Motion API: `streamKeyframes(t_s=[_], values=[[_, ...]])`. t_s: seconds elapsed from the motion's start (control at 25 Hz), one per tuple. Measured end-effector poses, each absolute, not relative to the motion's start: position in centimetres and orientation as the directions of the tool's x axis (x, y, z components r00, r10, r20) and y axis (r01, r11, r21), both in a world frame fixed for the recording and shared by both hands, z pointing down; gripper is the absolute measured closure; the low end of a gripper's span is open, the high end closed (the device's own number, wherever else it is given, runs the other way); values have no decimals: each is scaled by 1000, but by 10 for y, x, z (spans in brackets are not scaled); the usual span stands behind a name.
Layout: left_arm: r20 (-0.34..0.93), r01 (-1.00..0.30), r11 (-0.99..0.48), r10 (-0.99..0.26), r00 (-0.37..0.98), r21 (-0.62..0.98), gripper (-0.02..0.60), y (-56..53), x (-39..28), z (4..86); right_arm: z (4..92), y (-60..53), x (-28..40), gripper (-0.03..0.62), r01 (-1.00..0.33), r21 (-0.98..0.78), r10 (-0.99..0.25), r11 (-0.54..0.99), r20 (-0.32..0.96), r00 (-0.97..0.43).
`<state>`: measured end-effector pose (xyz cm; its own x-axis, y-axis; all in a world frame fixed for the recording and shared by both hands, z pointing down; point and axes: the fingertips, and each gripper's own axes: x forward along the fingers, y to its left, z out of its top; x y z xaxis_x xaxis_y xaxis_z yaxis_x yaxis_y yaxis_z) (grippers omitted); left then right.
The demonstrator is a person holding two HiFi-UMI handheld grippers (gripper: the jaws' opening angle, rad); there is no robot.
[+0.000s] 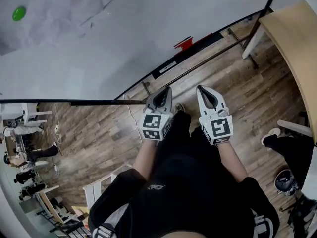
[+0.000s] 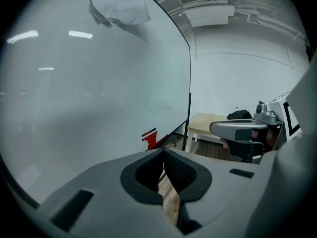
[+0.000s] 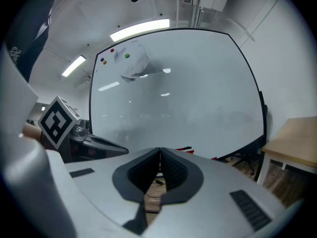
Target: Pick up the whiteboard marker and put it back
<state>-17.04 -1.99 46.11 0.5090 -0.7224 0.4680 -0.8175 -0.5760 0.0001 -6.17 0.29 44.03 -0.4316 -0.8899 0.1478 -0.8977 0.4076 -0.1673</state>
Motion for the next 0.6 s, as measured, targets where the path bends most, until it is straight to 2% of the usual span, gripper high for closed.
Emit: streamKeyframes(t_s=[0.16, 0.4, 0.6], values=[[529, -802, -598, -684, 502, -12, 575, -41, -169, 483, 451, -7, -49, 591, -911, -163, -898, 379, 174, -404], [647, -717, -663, -647, 404, -215, 575, -74, -173, 516, 466, -34, -46, 591, -926, -120, -897, 358, 232, -377], [705, -656, -696, -620, 345, -291, 575, -102, -183, 541, 474, -64, -65, 591, -919, -121, -882, 376, 257, -395]])
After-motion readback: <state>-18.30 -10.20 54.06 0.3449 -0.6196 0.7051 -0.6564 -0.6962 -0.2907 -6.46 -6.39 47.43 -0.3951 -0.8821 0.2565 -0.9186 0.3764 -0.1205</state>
